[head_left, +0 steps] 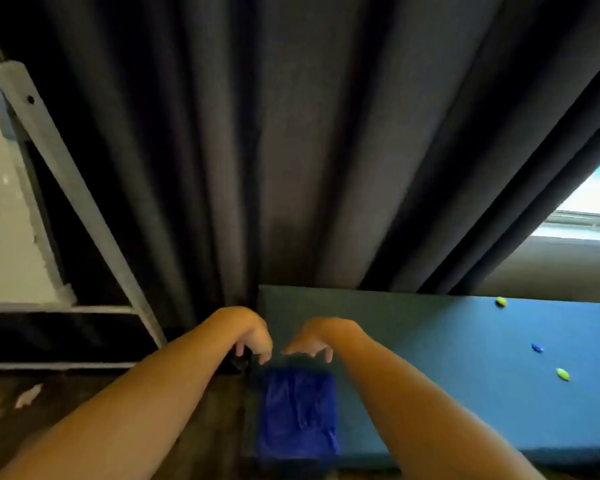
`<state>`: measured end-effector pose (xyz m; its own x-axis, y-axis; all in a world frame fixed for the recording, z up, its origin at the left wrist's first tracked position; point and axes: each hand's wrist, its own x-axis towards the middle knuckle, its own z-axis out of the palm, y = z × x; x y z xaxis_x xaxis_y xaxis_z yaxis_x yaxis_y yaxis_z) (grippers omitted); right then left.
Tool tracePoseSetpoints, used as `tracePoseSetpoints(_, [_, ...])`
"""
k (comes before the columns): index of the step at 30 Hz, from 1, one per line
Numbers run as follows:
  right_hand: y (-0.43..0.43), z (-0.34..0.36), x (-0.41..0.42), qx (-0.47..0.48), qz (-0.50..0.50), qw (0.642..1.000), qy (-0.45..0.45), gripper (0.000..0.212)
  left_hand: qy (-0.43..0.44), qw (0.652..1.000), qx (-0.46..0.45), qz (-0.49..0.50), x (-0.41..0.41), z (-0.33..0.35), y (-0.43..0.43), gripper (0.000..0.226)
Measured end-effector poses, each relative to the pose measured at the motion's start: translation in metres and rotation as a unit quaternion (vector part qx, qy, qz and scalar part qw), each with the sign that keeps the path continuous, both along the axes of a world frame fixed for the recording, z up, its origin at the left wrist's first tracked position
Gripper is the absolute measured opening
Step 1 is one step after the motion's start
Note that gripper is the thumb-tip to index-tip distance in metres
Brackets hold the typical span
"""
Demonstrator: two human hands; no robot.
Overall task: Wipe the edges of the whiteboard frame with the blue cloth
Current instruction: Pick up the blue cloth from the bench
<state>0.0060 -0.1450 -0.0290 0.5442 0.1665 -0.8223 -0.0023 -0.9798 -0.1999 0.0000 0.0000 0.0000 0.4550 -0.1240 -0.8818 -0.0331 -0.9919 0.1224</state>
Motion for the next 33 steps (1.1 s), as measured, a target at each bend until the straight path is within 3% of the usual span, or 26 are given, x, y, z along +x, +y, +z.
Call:
tracePoseSetpoints(3, [-0.008, -0.071, -0.02, -0.005, 0.006, 0.999, -0.048, 0.058, -0.029, 0.999, 0.015, 0.026, -0.02, -0.077, -0.01, 0.053])
tracePoseSetpoints(6, [-0.017, -0.132, -0.046, -0.017, -0.034, 0.998, -0.052, 0.062, -0.094, 0.989, -0.003, 0.111, -0.048, -0.149, -0.027, 0.053])
tracePoseSetpoints(9, [-0.025, -0.163, -0.057, 0.019, -0.099, 0.986, -0.134, 0.05, -0.176, 0.962, -0.012, 0.207, -0.064, -0.196, -0.039, 0.069])
tracePoseSetpoints(13, [-0.029, -0.183, -0.06, 0.006, -0.149, 0.972, -0.183, 0.049, -0.223, 0.904, -0.038, 0.363, -0.072, -0.218, -0.048, 0.072])
tracePoseSetpoints(16, [-0.033, -0.183, -0.051, 0.013, -0.208, 0.969, -0.135, 0.059, -0.164, 0.872, -0.069, 0.456, -0.071, -0.219, -0.048, 0.061])
tracePoseSetpoints(18, [-0.042, -0.177, -0.041, 0.073, -0.256, 0.961, -0.067, 0.05, -0.103, 0.795, -0.187, 0.568, -0.065, -0.211, -0.045, 0.036])
tracePoseSetpoints(21, [-0.05, -0.148, -0.027, 0.258, -0.395, 0.882, 0.0, 0.027, -0.027, 0.643, -0.352, 0.68, -0.06, -0.176, -0.027, 0.022])
tracePoseSetpoints(23, [-0.044, -0.116, -0.017, 0.355, -0.426, 0.831, 0.051, 0.026, 0.01, 0.581, -0.436, 0.687, -0.054, -0.146, -0.005, 0.028])
tracePoseSetpoints(26, [-0.012, -0.058, 0.008, 0.461, -0.389, 0.79, 0.112, 0.037, 0.018, 0.554, -0.506, 0.661, -0.043, -0.085, 0.038, 0.028])
tracePoseSetpoints(30, [0.06, 0.031, 0.041, 0.631, -0.349, 0.669, 0.178, 0.04, -0.06, 0.487, -0.601, 0.63, -0.031, 0.016, 0.114, 0.04])
tracePoseSetpoints(31, [0.081, 0.053, 0.046, 0.654, -0.33, 0.654, 0.191, 0.045, -0.086, 0.472, -0.622, 0.619, -0.032, 0.042, 0.134, 0.039])
tracePoseSetpoints(33, [0.131, 0.095, 0.049, 0.668, -0.271, 0.664, 0.2, 0.051, -0.156, 0.458, -0.645, 0.591, -0.04, 0.091, 0.183, 0.039])
